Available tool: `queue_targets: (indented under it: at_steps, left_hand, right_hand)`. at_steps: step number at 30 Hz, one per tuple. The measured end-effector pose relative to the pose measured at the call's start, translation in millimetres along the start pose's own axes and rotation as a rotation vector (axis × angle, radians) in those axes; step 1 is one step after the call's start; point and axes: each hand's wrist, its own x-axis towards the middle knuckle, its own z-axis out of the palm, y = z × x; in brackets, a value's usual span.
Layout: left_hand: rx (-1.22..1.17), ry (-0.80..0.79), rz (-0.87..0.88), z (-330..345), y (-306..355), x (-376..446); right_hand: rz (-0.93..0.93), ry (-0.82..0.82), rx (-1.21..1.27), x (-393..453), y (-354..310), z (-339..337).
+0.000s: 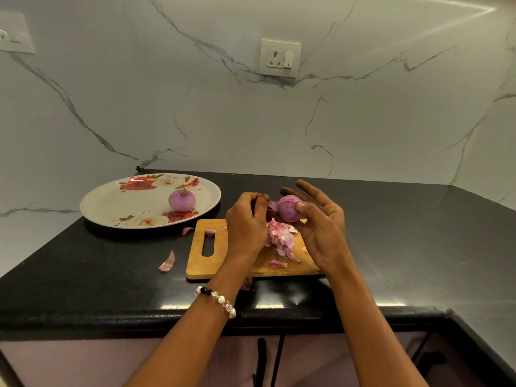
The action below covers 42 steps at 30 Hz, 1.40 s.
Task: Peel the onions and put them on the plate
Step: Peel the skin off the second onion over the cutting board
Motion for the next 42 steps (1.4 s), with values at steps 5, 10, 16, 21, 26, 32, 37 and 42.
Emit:
queue_targets:
  at_steps: [5,10,16,21,26,32,37,42]
  left_hand:
    - [-0.037,-0.012,-0.024,0.9,2.9,-1.7]
    - [-0.175,-0.099,-0.148,1.7,0.3,-1.4]
    - [-0.233,-0.14,-0.222,0.5,5.4,-3.0]
    - [-0.372,-0.097,-0.323,-3.4,13.0,-2.4]
    - [-0.258,-0.103,-0.201,-1.7,8.9,-2.6]
    - [0.081,-0.063,0.092,0.2,0.8,-5.9]
    - [0.107,-0.059,0.235,2.6,-0.9,-5.2]
    - [0.137,-0.104,0.321,3.4,-2.9,-5.6]
  right_hand:
    - [0.031,0.051,0.159,0.8,-2.5,-0.5]
    - [0.055,0.064,0.227,0.3,-5.3,-1.0]
    - [0.073,0.076,0.264,0.1,-5.4,-1.0]
    - [0.123,0.078,0.385,-1.3,-8.0,-0.8]
    - [0.127,0.101,0.472,-1.6,-9.0,-5.0]
    - [0.098,0.072,0.342,-1.7,-7.2,-4.8]
    - [0.101,0.048,0.313,-0.2,-5.1,-5.9]
    - [0.081,0.061,0.289,1.7,-3.4,-3.8]
